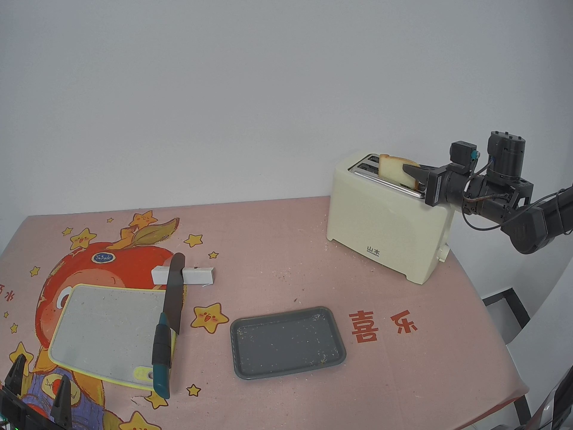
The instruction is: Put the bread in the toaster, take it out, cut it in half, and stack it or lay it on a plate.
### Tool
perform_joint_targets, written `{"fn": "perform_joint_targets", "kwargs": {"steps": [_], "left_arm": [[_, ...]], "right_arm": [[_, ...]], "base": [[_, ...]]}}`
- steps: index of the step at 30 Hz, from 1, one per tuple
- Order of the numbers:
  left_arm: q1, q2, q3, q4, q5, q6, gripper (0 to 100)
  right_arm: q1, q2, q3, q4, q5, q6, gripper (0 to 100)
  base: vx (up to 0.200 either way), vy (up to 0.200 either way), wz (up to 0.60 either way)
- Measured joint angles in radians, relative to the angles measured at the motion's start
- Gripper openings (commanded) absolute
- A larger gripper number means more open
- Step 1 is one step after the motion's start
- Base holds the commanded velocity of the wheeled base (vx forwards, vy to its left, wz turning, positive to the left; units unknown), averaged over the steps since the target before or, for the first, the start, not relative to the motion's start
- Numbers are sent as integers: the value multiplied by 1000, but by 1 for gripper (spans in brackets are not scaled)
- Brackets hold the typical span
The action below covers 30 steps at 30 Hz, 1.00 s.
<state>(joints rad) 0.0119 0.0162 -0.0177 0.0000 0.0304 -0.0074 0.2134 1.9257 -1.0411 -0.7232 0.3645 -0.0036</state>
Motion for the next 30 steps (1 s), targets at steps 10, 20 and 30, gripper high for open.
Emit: {"fn": "perform_joint_targets", "kwargs": {"steps": [10,20,30], "left_arm": [[0,0,0,0,0,0,100],[0,0,0,0,0,0,100],[0,0,0,0,0,0,100]], "right_arm": [[10,-6,-2,-9,1,1,0],[12,-44,-52,12,7,4,0],[6,-96,-65,40,10,2,0]], "base": [[0,0,0],[0,0,0],[0,0,0]]}}
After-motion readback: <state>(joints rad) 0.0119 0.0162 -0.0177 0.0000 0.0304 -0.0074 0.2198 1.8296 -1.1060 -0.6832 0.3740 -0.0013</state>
